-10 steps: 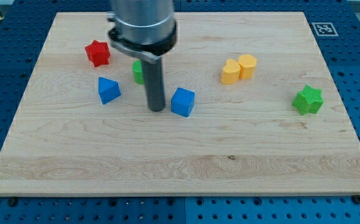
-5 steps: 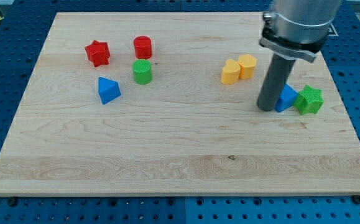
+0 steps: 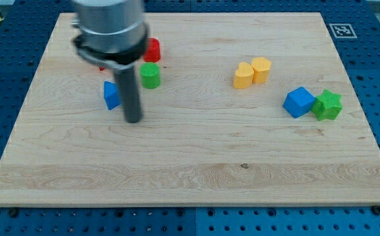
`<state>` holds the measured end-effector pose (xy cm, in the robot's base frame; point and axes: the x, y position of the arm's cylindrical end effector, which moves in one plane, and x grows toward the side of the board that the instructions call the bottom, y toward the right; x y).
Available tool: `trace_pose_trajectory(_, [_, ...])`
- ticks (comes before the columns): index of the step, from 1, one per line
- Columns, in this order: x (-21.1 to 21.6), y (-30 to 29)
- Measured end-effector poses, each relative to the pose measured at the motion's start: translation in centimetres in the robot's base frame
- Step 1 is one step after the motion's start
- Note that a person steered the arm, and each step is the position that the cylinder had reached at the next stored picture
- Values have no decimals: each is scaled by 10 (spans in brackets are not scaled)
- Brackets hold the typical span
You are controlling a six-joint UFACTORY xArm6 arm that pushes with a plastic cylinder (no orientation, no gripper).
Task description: Place the yellow heart horizontally to the yellow hexagon
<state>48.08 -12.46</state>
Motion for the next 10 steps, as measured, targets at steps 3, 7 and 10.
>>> trace_pose_trajectory(3, [-57,-81])
trace_pose_trajectory(7, [-40,53])
trace_pose_trajectory(10, [-36,164])
